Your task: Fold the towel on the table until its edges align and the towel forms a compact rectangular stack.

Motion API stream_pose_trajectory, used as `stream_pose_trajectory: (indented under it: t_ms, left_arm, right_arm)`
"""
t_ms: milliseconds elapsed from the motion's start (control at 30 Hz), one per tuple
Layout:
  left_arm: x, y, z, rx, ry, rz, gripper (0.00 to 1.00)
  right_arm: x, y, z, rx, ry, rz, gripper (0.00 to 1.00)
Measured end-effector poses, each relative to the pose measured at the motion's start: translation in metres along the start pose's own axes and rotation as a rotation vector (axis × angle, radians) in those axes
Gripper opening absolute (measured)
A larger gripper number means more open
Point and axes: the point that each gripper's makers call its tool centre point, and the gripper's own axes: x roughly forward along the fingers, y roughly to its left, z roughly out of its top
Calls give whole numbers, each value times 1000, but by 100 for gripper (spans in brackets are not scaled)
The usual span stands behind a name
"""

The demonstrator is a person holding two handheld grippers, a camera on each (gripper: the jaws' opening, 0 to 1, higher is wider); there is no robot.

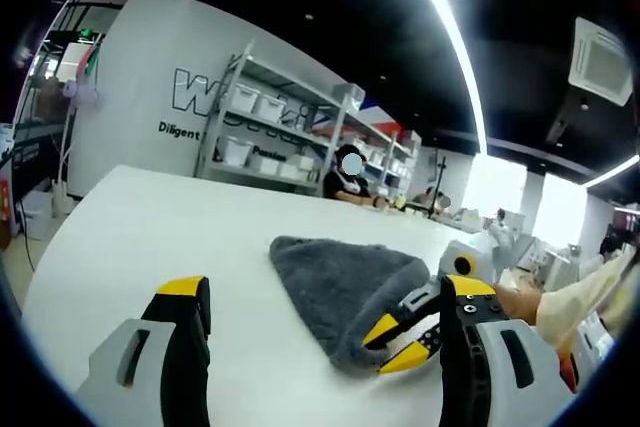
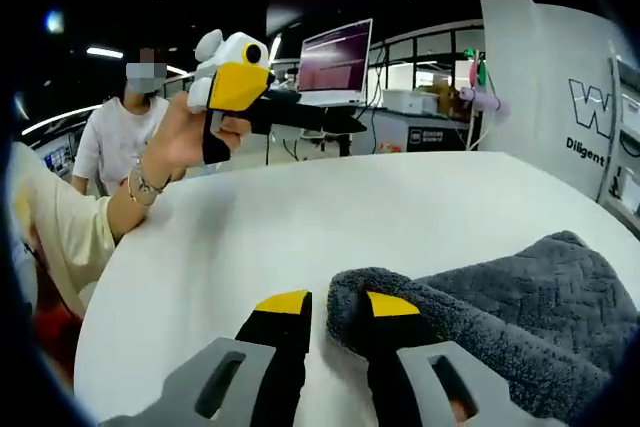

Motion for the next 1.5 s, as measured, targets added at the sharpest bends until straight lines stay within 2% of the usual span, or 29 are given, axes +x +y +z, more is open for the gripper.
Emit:
stream_pose_trajectory:
  t_ms: [267, 400, 567, 767, 833, 1033, 1167, 1500]
  left_arm:
    - [0, 1, 0, 0, 2, -1, 93]
    - [1, 1, 0, 0, 4, 0, 93]
    - [2, 2, -1, 0, 7, 2, 93]
    - [3, 3, -3, -1, 13, 6, 93]
    - [3, 3, -4, 0, 16, 6, 93]
    - [4, 3, -7, 1, 25, 8, 93]
    - [5, 4, -10, 0, 31, 10, 93]
    - [9, 3, -18, 5, 63, 10, 93]
  right_arm:
    - [-26, -6, 15, -80, -25, -88, 33]
    - [-41, -12, 16, -81, -34, -126, 38]
    - [-61, -24, 14, -63, -40, -181, 52]
    - [-86, -34, 6, -56, -28, -236, 63]
    - [-96, -39, 3, -66, -19, -269, 70]
    - [-119, -47, -3, -51, -34, -313, 73]
    - [-135, -54, -14, -39, -27, -347, 75]
    - [-172, -69, -27, 20, -70, -429, 82]
